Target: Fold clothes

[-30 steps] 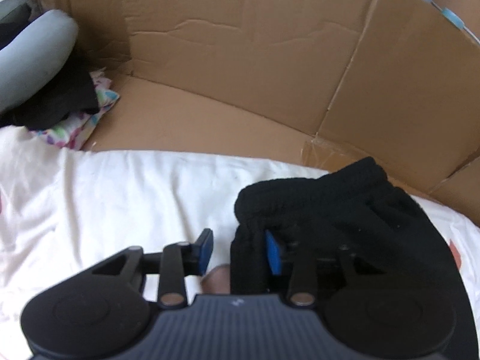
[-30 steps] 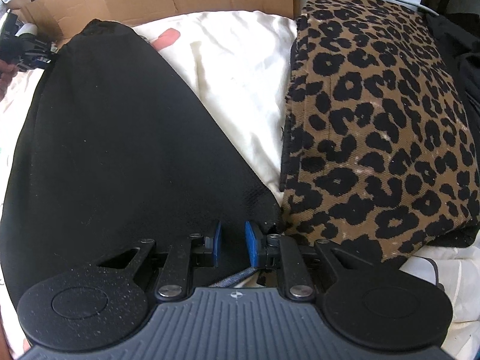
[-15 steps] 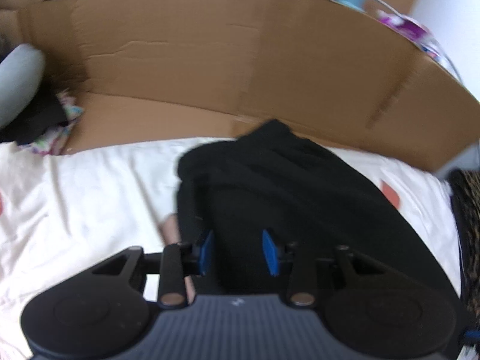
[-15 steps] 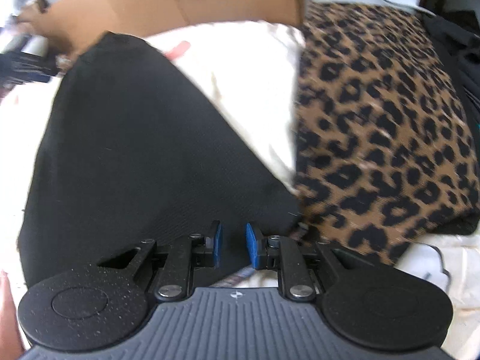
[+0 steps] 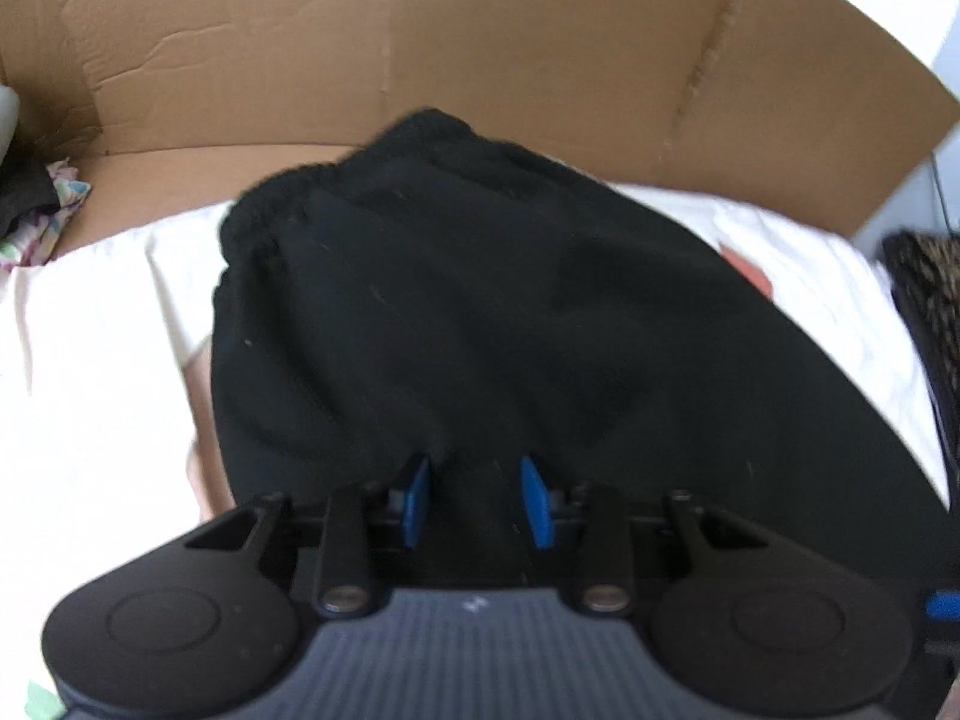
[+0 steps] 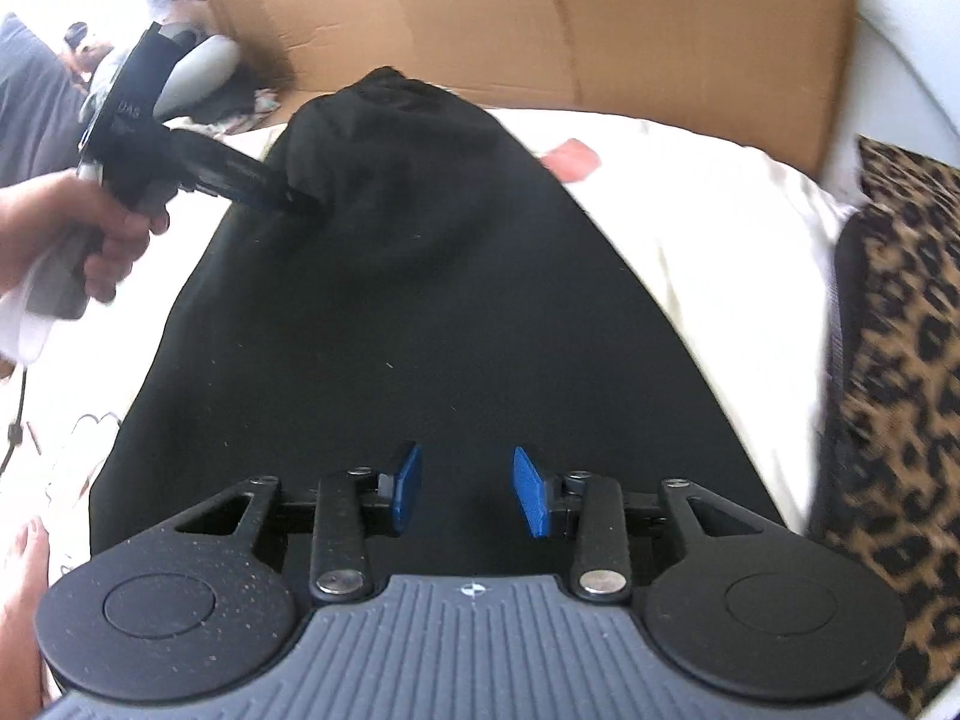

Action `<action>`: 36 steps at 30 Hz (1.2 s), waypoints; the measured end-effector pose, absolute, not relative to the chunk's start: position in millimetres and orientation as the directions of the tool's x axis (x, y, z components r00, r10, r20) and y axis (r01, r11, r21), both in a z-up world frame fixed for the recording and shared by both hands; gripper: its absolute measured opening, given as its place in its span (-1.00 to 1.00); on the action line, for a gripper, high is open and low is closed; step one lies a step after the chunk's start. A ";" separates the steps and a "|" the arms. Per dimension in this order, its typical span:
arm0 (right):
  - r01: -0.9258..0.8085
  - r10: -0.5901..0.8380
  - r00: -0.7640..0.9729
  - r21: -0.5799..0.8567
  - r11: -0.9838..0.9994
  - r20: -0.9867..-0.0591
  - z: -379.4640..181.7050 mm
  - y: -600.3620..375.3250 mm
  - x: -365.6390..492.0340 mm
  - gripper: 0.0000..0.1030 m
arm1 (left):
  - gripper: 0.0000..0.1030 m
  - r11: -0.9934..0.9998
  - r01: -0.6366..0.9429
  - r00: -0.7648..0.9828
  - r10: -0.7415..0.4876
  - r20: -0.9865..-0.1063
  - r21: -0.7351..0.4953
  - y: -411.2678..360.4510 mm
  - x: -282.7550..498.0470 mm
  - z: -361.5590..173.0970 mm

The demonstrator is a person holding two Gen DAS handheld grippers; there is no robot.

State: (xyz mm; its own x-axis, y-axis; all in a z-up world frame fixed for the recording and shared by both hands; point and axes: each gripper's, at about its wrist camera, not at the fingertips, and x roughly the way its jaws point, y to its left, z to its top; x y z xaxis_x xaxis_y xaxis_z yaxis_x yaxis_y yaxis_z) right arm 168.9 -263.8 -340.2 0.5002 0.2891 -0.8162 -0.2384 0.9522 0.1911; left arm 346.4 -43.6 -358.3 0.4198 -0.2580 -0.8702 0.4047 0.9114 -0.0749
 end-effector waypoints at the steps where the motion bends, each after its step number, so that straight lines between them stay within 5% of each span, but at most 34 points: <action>1: -0.247 0.290 0.496 0.187 0.951 -0.818 -343.0 -260.1 172.6 -0.20 | -0.31 0.909 0.412 0.423 -0.254 -0.870 -0.065 -46.4 340.2 -359.2; 12: -0.309 0.185 0.407 0.056 0.949 -0.895 -364.0 -249.4 162.8 -0.22 | -0.23 0.839 0.542 0.445 -0.231 -0.865 0.055 -69.1 270.9 -358.3; 36: -0.266 0.131 0.302 0.048 0.963 -0.944 -356.3 -280.8 109.1 -0.25 | -0.27 0.762 0.627 0.192 -0.355 -0.915 -0.163 -37.4 124.0 -352.3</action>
